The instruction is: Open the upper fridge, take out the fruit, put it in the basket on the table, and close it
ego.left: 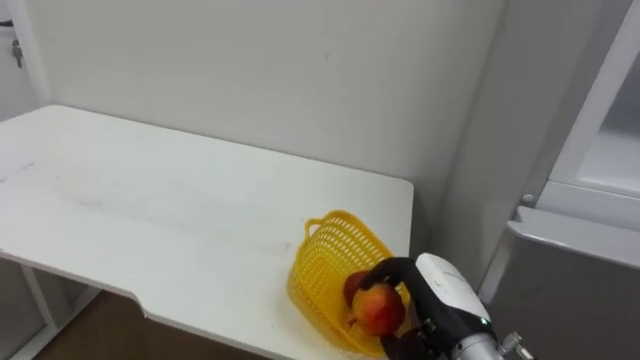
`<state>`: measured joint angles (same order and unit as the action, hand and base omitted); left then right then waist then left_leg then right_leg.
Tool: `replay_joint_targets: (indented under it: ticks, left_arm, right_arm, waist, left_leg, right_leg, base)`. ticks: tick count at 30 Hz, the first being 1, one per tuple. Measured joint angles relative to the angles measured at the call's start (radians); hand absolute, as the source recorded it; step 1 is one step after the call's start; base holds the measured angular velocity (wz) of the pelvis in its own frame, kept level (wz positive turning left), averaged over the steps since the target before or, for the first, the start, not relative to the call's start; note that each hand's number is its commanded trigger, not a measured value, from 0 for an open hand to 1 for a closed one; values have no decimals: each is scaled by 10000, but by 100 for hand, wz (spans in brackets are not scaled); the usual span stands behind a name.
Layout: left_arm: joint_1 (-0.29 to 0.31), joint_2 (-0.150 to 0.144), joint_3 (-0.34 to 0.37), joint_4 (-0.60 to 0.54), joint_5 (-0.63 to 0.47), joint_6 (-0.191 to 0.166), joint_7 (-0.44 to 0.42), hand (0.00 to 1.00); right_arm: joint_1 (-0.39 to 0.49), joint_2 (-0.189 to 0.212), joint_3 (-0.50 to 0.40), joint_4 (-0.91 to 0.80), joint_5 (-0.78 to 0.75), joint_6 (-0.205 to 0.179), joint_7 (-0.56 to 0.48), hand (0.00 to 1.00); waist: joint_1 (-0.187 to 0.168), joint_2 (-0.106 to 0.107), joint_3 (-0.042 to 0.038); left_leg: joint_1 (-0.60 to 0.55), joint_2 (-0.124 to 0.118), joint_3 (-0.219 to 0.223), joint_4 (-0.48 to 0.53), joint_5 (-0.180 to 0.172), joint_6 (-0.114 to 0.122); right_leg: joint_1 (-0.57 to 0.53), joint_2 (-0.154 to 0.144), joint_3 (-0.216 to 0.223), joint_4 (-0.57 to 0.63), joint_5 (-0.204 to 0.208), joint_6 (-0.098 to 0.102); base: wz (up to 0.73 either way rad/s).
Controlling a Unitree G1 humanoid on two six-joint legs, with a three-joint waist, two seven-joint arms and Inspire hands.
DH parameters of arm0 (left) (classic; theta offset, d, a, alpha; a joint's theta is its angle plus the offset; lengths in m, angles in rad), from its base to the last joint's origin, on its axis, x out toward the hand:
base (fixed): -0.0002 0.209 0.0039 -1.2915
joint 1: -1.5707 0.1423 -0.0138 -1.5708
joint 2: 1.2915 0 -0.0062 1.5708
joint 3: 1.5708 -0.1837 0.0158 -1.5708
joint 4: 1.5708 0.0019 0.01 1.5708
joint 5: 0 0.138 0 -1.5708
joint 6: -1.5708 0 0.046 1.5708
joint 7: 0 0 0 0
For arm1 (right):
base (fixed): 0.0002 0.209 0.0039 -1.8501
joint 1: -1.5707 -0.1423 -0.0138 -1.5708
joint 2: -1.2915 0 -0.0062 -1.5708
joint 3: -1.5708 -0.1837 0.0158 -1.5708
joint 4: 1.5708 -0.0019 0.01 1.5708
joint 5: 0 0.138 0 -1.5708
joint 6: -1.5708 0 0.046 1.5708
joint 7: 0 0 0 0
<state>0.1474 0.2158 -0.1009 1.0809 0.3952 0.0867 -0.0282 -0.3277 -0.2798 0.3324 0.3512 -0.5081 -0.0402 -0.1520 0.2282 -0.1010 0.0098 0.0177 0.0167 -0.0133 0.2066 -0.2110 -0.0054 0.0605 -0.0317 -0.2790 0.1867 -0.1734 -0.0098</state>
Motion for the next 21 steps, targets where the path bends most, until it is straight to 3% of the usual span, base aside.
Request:
replay_joint_targets:
  ticks: [1, 9, 14, 21]
  left_arm:
    - [-6, 0, 0, 0, 0, 0, 0, 0]
    - [21, -4, -5, 1, 6, 43, 16, 0]
    - [-71, -4, -2, 2, 11, 36, -23, 0]
    - [-53, 1, 20, 0, 11, -14, -26, 0]
  right_arm:
    - [0, 0, 0, 0, 1, 0, -1, 0]
    - [-81, 9, -2, -18, 176, 50, -119, 0]
    - [-578, 19, -2, -25, 347, 117, -145, 0]
    - [-1023, 51, -1, -31, 810, -22, -225, 0]
  waist:
    - [-2, -6, -3]
    - [28, -141, -2]
    - [245, -195, 51]
    - [494, -215, 47]
  left_leg:
    - [10, -6, -27, 3, 0, 0]
    - [35, -27, -40, 6, 3, 4]
    - [58, -25, 14, -13, 3, 4]
    - [106, -18, -1, -17, 3, 5]
  right_leg:
    - [23, -2, 0, -4, 0, 0]
    - [76, -13, 8, -15, -8, 12]
    - [55, -9, 21, -36, -10, 13]
    - [83, -18, -141, -36, -8, 15]
  base:
    - [7]
    - [1]
    - [-3]
    - [1]
